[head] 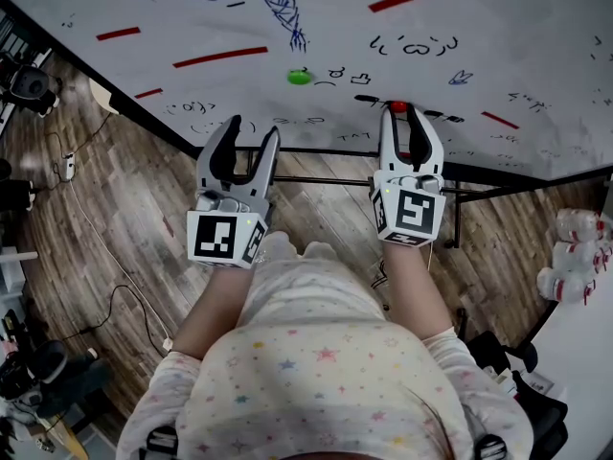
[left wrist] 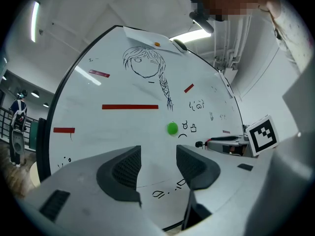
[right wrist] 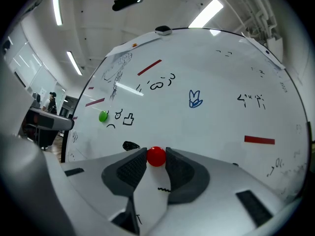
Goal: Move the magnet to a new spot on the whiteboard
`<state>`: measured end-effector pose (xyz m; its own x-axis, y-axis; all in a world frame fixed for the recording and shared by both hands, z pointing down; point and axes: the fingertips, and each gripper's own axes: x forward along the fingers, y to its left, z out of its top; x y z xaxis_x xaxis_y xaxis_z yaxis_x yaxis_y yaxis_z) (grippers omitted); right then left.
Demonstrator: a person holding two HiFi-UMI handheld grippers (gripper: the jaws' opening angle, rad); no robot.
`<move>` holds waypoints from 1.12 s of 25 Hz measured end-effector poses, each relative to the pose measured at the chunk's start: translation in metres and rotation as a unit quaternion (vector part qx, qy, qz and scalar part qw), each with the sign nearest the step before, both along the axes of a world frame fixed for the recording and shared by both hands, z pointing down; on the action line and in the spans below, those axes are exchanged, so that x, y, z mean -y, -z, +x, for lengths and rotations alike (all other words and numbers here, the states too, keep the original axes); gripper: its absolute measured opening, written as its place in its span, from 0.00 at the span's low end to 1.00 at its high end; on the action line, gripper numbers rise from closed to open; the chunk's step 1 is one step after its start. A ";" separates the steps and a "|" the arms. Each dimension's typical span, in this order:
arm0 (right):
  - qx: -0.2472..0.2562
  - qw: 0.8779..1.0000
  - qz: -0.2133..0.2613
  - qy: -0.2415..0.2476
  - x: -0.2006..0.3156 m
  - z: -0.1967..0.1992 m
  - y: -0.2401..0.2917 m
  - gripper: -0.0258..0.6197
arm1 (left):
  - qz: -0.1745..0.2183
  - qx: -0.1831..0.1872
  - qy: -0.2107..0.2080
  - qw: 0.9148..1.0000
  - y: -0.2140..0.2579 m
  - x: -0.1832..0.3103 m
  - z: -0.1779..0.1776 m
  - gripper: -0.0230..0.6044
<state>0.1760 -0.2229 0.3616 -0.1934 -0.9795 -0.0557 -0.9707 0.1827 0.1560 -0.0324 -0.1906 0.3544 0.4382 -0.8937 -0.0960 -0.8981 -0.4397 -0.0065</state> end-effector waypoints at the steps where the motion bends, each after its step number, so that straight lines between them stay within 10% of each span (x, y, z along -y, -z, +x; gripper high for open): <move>1: 0.000 1.000 0.001 -0.001 0.000 0.000 0.000 0.23 | 0.000 0.000 0.000 1.000 0.000 0.000 0.000 0.36; 28: -0.015 1.000 0.006 0.003 -0.010 -0.004 0.007 0.23 | 0.005 -0.001 -0.015 1.000 0.004 -0.005 0.008 0.36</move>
